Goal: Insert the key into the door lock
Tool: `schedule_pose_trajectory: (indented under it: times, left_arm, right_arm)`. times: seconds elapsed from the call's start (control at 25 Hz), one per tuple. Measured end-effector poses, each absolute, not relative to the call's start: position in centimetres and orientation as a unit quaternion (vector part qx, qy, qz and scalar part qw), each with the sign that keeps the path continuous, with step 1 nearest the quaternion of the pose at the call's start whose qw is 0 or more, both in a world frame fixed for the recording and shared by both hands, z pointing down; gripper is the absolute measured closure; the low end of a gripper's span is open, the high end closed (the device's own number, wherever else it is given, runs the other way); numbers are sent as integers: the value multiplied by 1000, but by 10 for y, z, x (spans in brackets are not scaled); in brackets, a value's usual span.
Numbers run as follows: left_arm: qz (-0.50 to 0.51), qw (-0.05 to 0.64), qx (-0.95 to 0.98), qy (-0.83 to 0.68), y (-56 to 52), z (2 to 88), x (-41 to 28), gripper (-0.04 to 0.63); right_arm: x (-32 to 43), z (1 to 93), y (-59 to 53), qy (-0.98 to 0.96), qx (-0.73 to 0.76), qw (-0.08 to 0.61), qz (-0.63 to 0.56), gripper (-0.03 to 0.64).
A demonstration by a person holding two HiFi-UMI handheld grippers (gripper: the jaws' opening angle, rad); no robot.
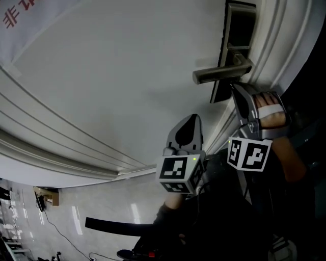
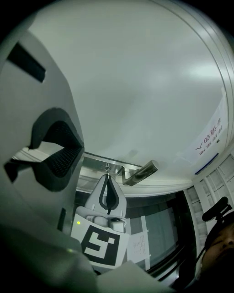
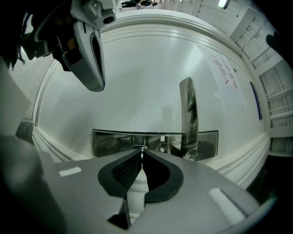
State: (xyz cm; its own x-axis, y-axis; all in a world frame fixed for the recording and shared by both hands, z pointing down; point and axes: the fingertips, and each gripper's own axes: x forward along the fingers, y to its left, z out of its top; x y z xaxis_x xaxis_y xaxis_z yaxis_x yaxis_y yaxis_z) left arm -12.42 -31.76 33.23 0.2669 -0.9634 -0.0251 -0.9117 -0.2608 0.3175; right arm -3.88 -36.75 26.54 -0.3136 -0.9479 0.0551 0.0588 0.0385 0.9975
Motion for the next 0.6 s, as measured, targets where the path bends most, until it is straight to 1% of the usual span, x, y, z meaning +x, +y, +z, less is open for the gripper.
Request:
schedule_pose_trajectory:
  times: [0.6]
  left_arm:
    - [-113, 96, 798, -584, -317, 317, -121, 595]
  right_arm:
    - [-40, 267, -367, -569, 389, 445, -571, 603]
